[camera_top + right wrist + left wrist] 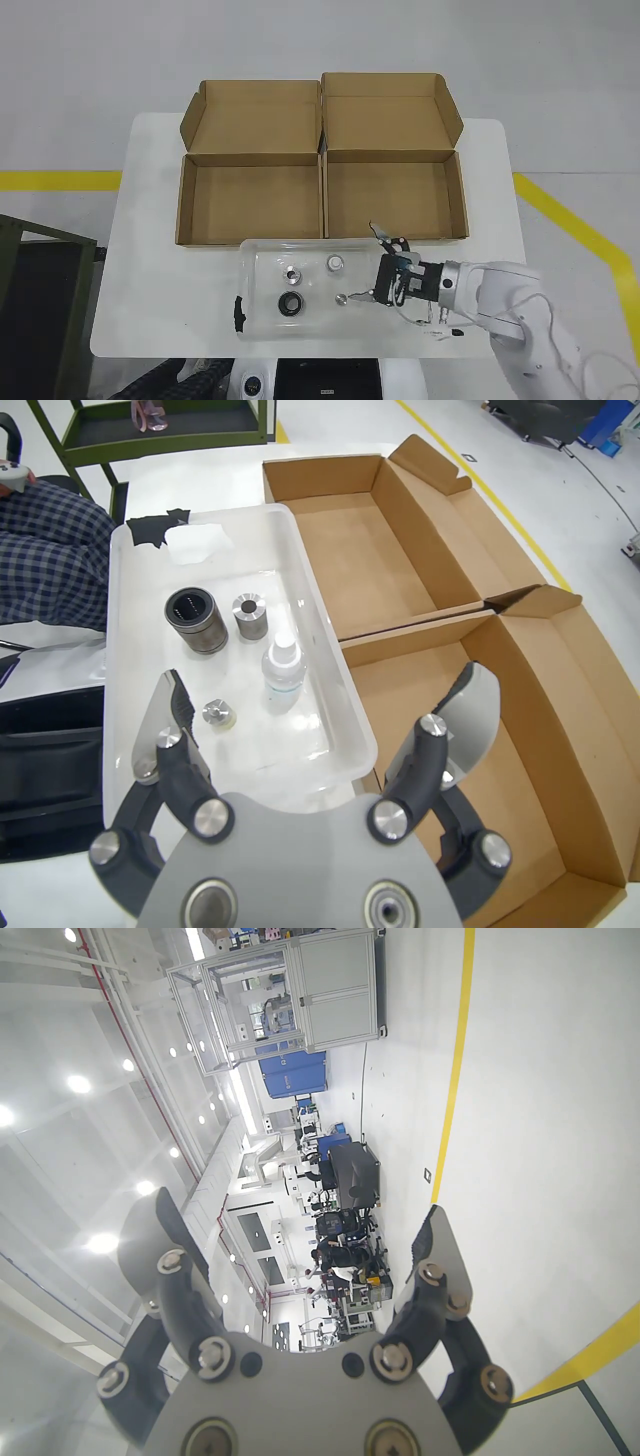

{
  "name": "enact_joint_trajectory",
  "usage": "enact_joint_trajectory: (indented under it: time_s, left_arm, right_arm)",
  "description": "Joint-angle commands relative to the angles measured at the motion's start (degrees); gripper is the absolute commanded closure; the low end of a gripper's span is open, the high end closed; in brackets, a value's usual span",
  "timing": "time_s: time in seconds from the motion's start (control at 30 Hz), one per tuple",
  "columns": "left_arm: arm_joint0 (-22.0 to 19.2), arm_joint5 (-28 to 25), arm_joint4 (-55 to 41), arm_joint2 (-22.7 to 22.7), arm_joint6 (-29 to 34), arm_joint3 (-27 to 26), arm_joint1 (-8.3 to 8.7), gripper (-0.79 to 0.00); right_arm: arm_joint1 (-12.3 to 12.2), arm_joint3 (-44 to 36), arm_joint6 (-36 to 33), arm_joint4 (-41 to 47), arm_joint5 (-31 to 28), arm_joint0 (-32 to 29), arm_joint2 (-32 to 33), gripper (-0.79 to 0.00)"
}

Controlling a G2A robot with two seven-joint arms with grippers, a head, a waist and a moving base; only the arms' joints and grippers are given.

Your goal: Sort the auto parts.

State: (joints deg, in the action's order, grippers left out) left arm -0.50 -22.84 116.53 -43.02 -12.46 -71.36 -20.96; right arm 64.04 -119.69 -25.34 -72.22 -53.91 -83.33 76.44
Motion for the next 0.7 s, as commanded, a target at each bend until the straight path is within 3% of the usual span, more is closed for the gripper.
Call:
enact_joint_trajectory:
  time_s: [0.0,0.67]
  left_arm:
    - [0.0,0.0,0.0,0.0,0.0,0.0,0.0,-0.785]
    - [0.0,0.0,0.0,0.0,0.0,0.0,0.0,-0.785]
  right_arm:
    - [0.0,0.0,-0.8,-0.1,0.0,0.7,-1.2,-0.785]
    - [0.2,4.0,-3.8,-4.2,3.2,6.5,-11.9,-0.785]
